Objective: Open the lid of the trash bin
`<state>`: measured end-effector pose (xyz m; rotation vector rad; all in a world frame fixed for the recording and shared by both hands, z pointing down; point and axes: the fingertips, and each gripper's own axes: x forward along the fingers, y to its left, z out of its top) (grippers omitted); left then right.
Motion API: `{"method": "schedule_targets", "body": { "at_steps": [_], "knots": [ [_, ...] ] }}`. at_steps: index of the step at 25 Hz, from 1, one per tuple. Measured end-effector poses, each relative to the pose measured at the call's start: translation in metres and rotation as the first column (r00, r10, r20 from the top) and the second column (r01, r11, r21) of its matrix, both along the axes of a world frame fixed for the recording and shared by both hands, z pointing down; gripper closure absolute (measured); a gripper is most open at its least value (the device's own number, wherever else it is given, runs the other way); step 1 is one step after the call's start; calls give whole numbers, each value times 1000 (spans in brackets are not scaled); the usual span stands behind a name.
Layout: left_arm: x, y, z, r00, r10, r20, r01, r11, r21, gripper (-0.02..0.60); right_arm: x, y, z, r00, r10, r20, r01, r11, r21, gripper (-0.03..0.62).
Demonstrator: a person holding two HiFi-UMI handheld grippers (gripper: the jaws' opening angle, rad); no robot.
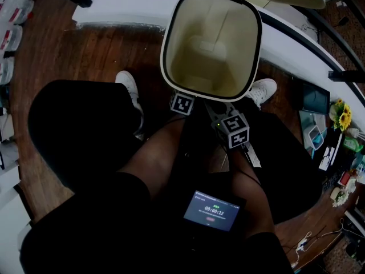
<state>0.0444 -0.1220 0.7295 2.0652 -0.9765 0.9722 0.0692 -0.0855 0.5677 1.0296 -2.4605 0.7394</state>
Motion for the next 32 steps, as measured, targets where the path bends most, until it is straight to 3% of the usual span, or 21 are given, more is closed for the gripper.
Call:
{"method": "schedule_targets", "body": {
  "at_steps": [21, 32],
  "knots": [
    [0, 4, -12, 1000, 20, -2, -20, 1000, 19, 565, -2, 5, -5, 1000, -9, -25, 9, 1000, 6, 576],
    [-1, 4, -22, 998, 65, 1, -65, 995, 71, 561, -8, 11, -6, 999, -23, -39, 23, 1000, 5, 576]
  ]
}}
